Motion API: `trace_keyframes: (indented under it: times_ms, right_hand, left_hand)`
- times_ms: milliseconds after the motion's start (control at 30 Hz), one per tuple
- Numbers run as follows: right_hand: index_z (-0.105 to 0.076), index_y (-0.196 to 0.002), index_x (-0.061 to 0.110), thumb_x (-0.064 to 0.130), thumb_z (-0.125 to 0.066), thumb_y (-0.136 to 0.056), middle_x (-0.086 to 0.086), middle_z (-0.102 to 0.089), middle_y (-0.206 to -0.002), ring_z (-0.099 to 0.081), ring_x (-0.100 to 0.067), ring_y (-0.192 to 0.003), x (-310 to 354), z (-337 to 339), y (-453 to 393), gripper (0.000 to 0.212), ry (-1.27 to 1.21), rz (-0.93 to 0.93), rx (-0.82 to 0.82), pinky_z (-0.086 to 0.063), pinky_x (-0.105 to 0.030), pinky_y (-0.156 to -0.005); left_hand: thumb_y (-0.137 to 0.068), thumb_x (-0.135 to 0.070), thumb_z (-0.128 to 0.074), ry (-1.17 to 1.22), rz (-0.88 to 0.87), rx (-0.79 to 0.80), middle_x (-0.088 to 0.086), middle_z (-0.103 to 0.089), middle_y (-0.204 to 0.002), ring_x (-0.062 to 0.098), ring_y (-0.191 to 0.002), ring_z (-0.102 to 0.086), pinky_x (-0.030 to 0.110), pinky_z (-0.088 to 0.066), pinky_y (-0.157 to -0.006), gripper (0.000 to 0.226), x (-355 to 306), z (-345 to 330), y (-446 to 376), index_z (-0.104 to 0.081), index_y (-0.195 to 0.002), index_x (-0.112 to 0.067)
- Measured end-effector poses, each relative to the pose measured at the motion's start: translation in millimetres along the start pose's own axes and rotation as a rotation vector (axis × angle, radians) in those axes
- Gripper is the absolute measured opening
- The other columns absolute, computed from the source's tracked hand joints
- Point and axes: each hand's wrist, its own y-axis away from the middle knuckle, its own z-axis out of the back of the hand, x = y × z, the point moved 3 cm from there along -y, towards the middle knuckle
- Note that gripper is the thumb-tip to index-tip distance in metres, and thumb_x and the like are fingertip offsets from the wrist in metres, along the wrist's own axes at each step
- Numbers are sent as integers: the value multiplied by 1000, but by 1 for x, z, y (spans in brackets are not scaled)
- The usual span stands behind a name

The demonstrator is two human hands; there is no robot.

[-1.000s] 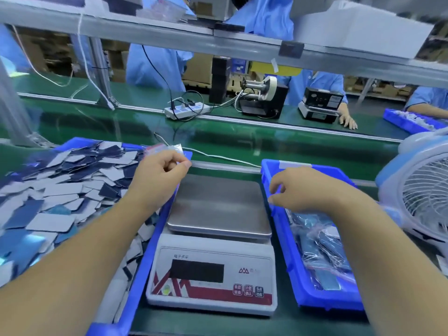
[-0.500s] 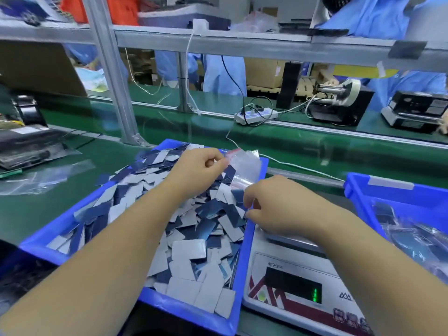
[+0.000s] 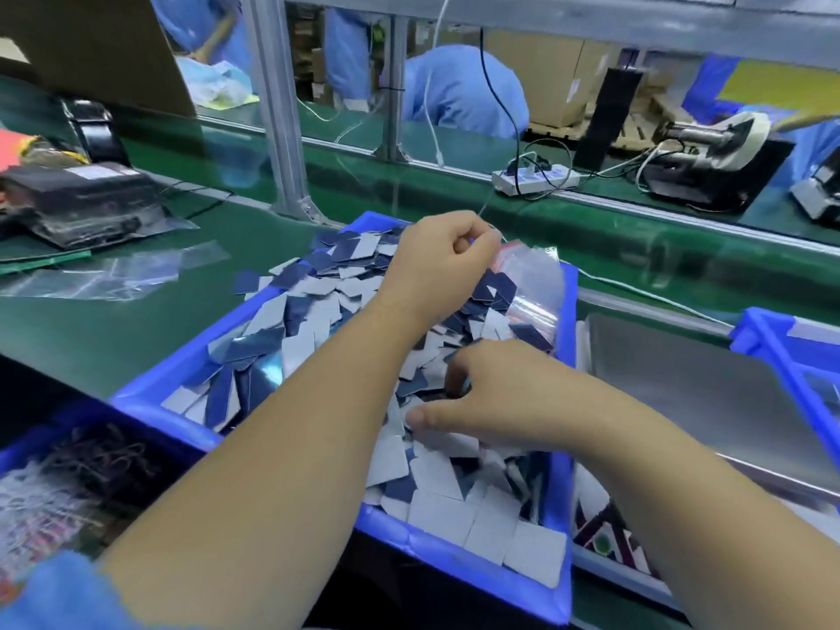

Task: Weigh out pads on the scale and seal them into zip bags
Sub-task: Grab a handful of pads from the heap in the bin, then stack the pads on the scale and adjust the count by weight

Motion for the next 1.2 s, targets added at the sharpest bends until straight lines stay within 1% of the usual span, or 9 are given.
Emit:
trace_keyframes:
  times_ms: [100, 233, 433, 667, 767, 867, 933, 1000, 1200]
  right_hand:
    - [-67, -93, 8, 72, -67, -70, -11, -71, -86, -65, -24, -72, 4, -4, -1, 68, -96, -59, -39, -44, -34, -59]
    - [-67, -88, 14, 64, -77, -63, -1, -64, -68, -53, -12, -50, 10, -13, 0, 57, -299, -106, -13, -46, -29, -55]
    - [-66, -89, 23, 58, -85, -40, 10, -58, -63, -50, -6, -51, 10, -29, 6, 63, -607, -146, 5, -39, -19, -44]
    - [-60, -84, 19, 49, -87, -61, 8, -56, -64, -43, -8, -46, 20, -37, 0, 47, -585, -163, -118, -35, -21, -44]
    - [-60, -85, 14, 27, -90, -66, 6, -56, -56, -50, -9, -44, 20, -39, -1, 38, -713, -177, -123, -39, -23, -40]
    - [-61, -88, 10, 8, -88, -69, 3, -58, -57, -68, -15, -54, 15, -35, 0, 33, -857, -213, -106, -54, -27, -48]
    - [-62, -89, 12, 5, -85, -72, 4, -59, -55, -71, -17, -60, 11, -28, 2, 30, -862, -216, -103, -44, -19, -43]
    - [-63, -89, 14, 3, -81, -75, 9, -56, -47, -66, -13, -53, 6, -20, 2, 26, -861, -205, -107, -39, -15, -41]
    - [-66, -87, 20, 8, -77, -77, 11, -52, -46, -50, -6, -42, -6, -2, -3, 19, -717, -153, -131, -33, -15, -39]
  left_hand:
    - [-92, -22, -60, 41, -7, -42, -13, -40, -47, 6, -51, -36, 20, -34, -52, 22, -3, 5, -3, -67, -73, -13]
    - [-94, -19, -59, 81, -5, -75, -15, -43, -42, 5, -48, -37, 16, -32, -49, 22, -3, 10, -4, -68, -77, -7]
    - [-94, -22, -60, 112, 13, -98, -14, -42, -45, 7, -50, -39, 23, -35, -54, 23, -3, 13, -5, -69, -79, -8]
    - [-94, -22, -60, 128, 25, -97, -14, -42, -47, 10, -52, -39, 26, -35, -56, 23, -6, 13, -3, -69, -81, -6]
    - [-94, -21, -60, 140, 31, -108, -13, -41, -48, 11, -53, -38, 26, -36, -57, 23, -7, 16, -2, -69, -81, -4]
    - [-94, -22, -61, 149, 28, -127, -12, -41, -51, 10, -54, -38, 25, -35, -57, 23, -8, 20, -2, -70, -81, -6]
    - [-94, -23, -61, 149, 26, -145, -13, -41, -51, 8, -53, -37, 24, -34, -56, 23, -9, 22, -2, -70, -80, -7]
    - [-94, -23, -61, 153, 30, -151, -13, -41, -51, 8, -53, -37, 24, -34, -56, 23, -8, 23, -3, -70, -81, -6]
    - [-94, -21, -61, 169, 44, -144, -13, -41, -51, 7, -53, -37, 19, -33, -53, 22, -7, 22, -2, -70, -80, -7]
